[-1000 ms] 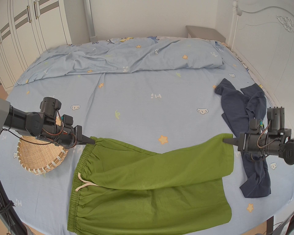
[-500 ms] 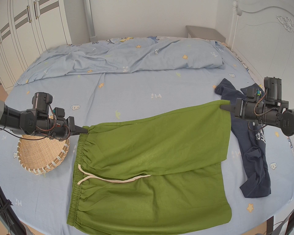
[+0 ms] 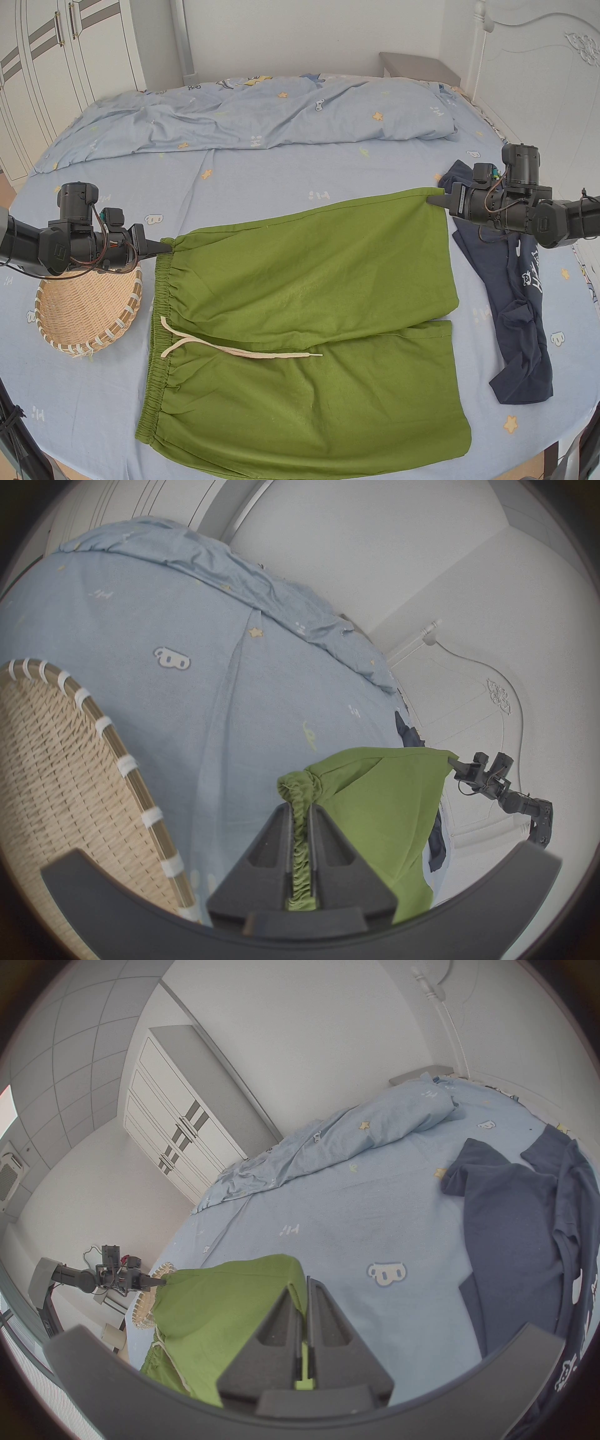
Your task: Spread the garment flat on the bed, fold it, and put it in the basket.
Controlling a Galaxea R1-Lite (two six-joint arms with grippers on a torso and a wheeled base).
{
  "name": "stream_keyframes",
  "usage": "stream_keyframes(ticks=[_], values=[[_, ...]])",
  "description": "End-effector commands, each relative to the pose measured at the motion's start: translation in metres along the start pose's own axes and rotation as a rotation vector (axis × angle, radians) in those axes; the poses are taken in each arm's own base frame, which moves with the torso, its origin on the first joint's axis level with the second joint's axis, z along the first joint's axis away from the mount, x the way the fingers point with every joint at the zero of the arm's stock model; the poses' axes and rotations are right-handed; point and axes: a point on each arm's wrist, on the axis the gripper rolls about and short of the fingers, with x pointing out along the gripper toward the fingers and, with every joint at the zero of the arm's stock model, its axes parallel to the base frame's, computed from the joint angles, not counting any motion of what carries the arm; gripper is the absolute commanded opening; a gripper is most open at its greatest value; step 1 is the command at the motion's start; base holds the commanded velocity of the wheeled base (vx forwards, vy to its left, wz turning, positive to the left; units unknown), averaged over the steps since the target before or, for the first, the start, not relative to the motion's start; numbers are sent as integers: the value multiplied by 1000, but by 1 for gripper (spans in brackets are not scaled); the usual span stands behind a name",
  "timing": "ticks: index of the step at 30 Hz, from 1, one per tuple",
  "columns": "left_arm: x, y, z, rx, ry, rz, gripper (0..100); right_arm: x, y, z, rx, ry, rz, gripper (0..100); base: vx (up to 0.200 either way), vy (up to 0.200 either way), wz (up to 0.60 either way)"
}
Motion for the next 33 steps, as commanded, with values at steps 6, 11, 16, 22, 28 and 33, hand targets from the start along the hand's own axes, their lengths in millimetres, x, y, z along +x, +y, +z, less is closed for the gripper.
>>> stream_keyframes(ticks=[6, 11, 16, 22, 28, 33], values=[[16, 20, 0, 5, -35, 5, 0, 51, -30, -8, 10, 16, -7, 0, 0, 0, 0], [22, 25, -1, 14, -49, 10, 0, 61, -37, -6, 7, 11, -12, 0, 0, 0, 0], [27, 30, -1, 25, -72, 21, 0, 73, -43, 1, -4, -14, -9, 0, 0, 0, 0], [31, 33, 3, 11, -101, 14, 0, 81, -49, 7, -1, -12, -19, 0, 0, 0, 0], [31, 36, 7, 15, -129, 19, 0, 89, -49, 8, -1, -8, -14, 0, 0, 0, 0], [33, 37, 6, 16, -125, 19, 0, 91, -49, 6, 1, -2, -14, 0, 0, 0, 0]])
